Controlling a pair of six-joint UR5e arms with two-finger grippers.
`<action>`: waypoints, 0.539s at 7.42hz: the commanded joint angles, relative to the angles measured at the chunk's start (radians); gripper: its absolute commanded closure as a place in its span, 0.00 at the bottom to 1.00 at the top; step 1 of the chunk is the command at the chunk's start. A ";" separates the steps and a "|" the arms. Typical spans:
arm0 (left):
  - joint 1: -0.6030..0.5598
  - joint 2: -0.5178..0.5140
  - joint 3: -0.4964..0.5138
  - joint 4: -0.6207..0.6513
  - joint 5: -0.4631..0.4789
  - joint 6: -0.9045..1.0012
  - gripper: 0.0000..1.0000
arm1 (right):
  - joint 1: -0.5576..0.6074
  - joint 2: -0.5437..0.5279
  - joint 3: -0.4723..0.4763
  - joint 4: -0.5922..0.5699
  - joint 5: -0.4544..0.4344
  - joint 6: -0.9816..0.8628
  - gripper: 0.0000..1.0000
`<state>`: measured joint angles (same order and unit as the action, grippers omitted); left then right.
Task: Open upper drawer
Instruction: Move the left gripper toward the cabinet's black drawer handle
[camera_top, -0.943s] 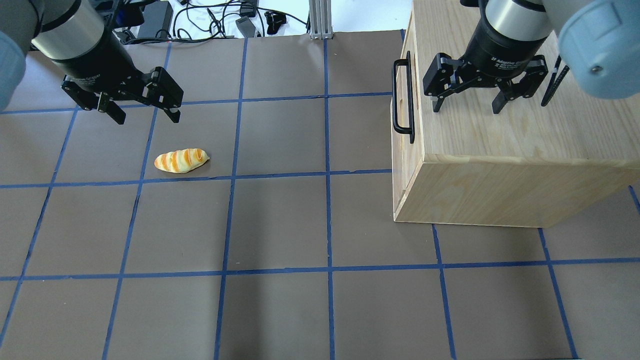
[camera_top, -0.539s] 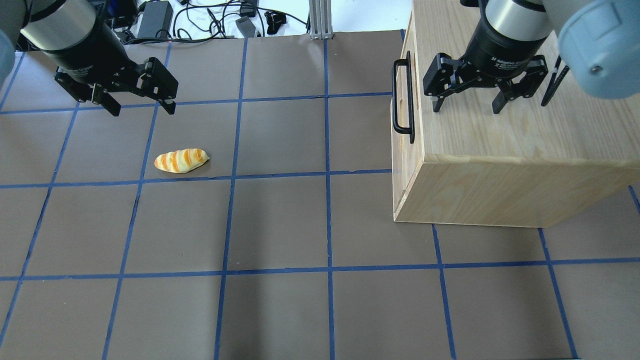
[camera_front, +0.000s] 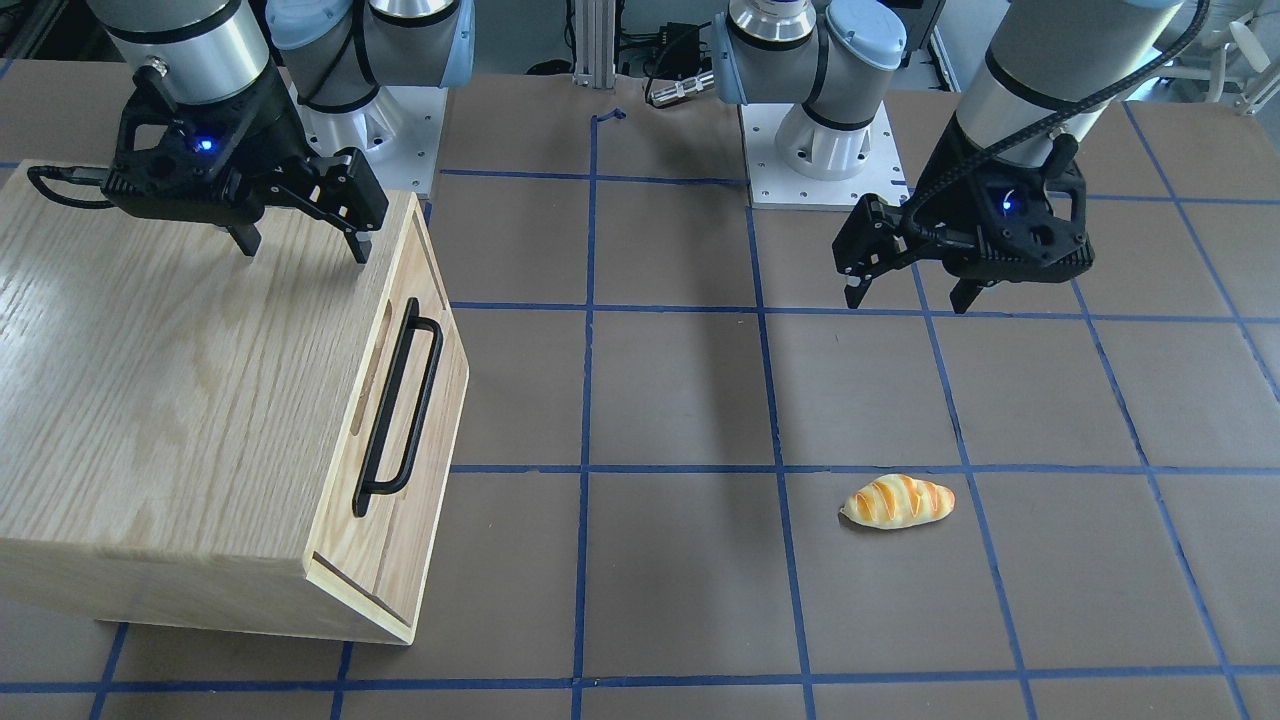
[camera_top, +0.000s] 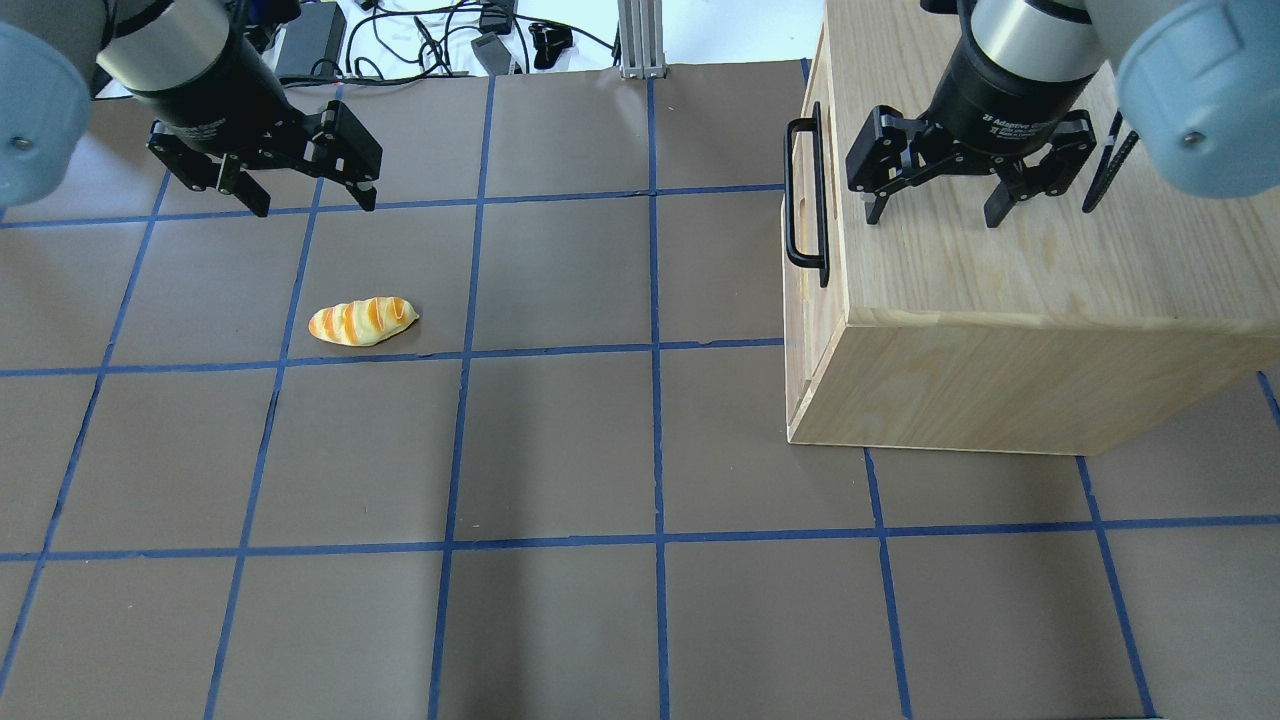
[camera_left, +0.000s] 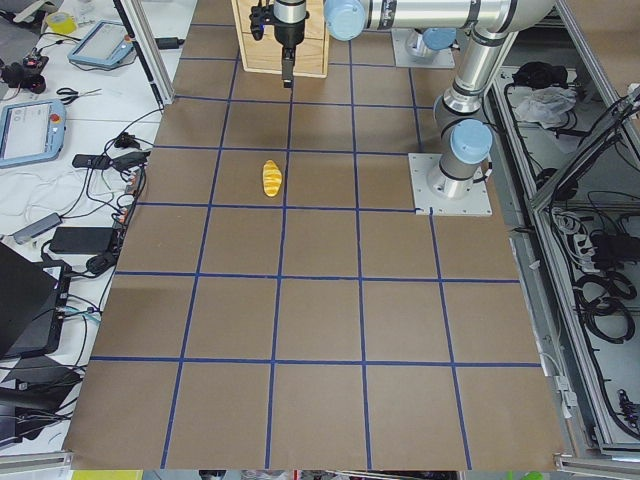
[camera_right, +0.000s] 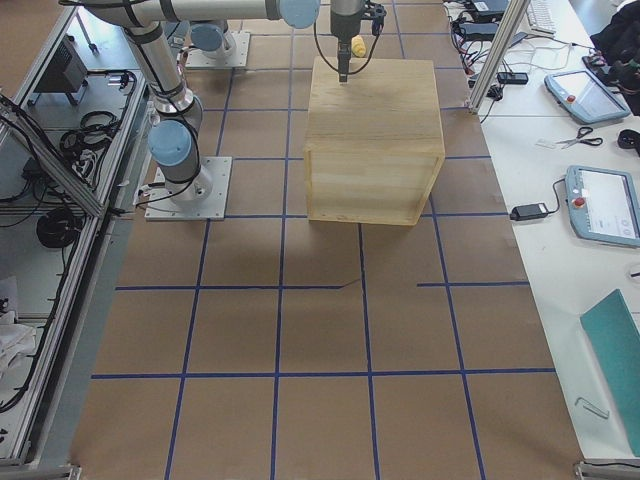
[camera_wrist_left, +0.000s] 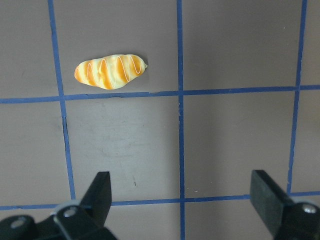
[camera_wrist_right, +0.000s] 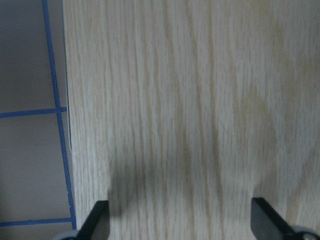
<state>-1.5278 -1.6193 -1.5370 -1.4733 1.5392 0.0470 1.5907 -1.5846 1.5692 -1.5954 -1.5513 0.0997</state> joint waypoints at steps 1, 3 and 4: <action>-0.073 -0.054 0.003 0.088 -0.034 -0.120 0.00 | 0.000 0.000 0.000 0.000 -0.001 0.000 0.00; -0.141 -0.091 0.029 0.126 -0.079 -0.200 0.00 | 0.000 0.000 0.000 0.000 -0.001 0.000 0.00; -0.176 -0.117 0.066 0.126 -0.082 -0.234 0.00 | 0.000 0.000 0.000 0.000 -0.001 0.000 0.00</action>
<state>-1.6570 -1.7052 -1.5081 -1.3589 1.4670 -0.1413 1.5907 -1.5846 1.5693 -1.5953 -1.5519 0.0997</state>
